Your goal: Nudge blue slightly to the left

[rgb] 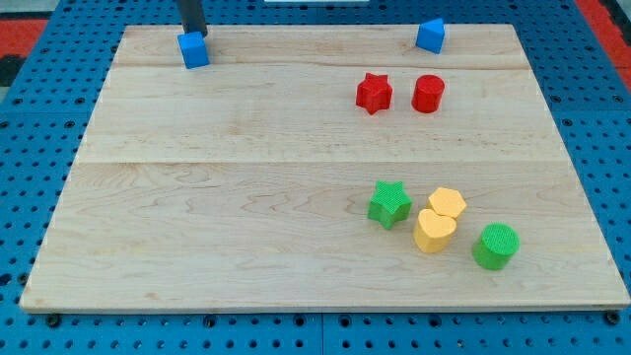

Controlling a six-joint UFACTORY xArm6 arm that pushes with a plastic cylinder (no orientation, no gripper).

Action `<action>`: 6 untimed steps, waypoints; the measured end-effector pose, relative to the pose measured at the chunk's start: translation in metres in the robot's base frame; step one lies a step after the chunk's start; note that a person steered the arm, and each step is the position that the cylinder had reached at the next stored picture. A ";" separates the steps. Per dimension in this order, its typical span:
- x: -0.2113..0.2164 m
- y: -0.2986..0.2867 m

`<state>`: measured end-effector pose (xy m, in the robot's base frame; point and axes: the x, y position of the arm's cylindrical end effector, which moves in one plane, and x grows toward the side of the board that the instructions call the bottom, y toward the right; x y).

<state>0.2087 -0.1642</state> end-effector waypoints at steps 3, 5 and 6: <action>0.029 -0.015; 0.025 0.018; 0.024 0.119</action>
